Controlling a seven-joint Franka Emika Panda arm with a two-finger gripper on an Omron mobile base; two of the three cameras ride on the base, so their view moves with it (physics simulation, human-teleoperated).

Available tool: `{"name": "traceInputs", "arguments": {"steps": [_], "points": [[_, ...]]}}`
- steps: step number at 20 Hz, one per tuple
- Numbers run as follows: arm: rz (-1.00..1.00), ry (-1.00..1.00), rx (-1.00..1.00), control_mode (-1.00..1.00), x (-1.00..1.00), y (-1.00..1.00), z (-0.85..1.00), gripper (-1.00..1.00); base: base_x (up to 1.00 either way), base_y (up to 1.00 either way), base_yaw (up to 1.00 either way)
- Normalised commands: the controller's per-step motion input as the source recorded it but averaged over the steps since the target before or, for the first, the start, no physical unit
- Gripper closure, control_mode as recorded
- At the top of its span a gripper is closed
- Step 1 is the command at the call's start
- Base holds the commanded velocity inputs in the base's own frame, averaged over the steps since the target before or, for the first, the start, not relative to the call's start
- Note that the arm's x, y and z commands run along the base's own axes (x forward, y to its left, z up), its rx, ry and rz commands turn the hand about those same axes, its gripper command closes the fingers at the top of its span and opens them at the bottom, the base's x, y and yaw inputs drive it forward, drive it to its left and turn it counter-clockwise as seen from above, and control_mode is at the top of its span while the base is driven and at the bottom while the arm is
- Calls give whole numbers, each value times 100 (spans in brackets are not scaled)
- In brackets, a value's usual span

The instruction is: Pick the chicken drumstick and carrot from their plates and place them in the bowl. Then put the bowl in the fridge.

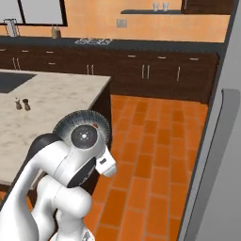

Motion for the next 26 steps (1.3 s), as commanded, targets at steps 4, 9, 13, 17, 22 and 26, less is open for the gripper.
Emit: {"name": "traceInputs", "arguments": {"steps": [4, 9, 13, 17, 22, 26], "points": [[0, 0, 0, 100, 0, 0, 0, 100, 93, -44, 3], [0, 0, 0, 100, 0, 0, 0, 100, 61, -57, -1], [0, 0, 0, 100, 0, 0, 0, 100, 96, -19, 0], [0, 0, 0, 100, 0, 0, 0, 100, 100, -23, 0], [0, 0, 0, 100, 0, 0, 0, 100, 94, -27, -36], [0, 0, 0, 100, 0, 0, 0, 100, 56, -14, -86]]}}
